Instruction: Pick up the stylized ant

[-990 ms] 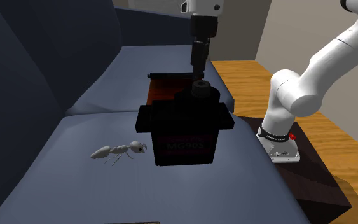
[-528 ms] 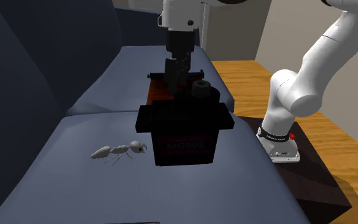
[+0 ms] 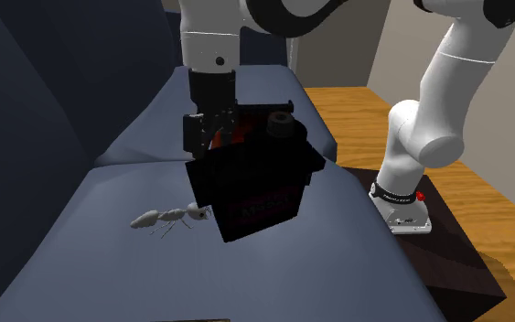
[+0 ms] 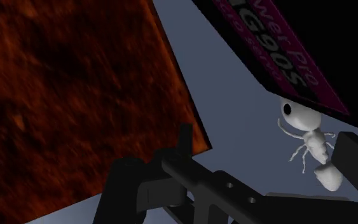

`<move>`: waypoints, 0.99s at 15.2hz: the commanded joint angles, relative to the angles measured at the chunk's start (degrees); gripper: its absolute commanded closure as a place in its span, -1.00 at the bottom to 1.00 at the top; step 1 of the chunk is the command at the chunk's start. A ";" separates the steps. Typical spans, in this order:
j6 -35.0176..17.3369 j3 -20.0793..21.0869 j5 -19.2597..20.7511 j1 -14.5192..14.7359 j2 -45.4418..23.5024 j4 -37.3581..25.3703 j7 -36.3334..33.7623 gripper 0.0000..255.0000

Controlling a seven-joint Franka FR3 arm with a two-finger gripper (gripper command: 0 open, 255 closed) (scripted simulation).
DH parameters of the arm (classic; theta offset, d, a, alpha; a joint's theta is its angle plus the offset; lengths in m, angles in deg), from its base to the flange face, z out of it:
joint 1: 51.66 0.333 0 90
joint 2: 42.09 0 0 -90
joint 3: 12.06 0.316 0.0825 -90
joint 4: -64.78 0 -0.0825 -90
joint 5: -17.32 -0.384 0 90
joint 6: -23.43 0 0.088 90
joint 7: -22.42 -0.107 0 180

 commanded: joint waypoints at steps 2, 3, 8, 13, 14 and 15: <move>-1.13 1.77 2.75 1.15 -6.97 -5.40 -4.08 -1.00; -1.33 2.17 3.81 1.64 -9.32 -7.51 -5.41 -1.00; -0.90 2.88 9.39 5.38 -21.56 -19.80 -11.58 -1.00; -3.64 2.65 10.03 5.90 -23.23 -18.66 -11.99 -1.00; -4.37 2.62 10.07 5.89 -23.34 -18.03 -11.96 -1.00; -5.09 2.59 10.12 5.88 -23.46 -17.42 -11.94 -1.00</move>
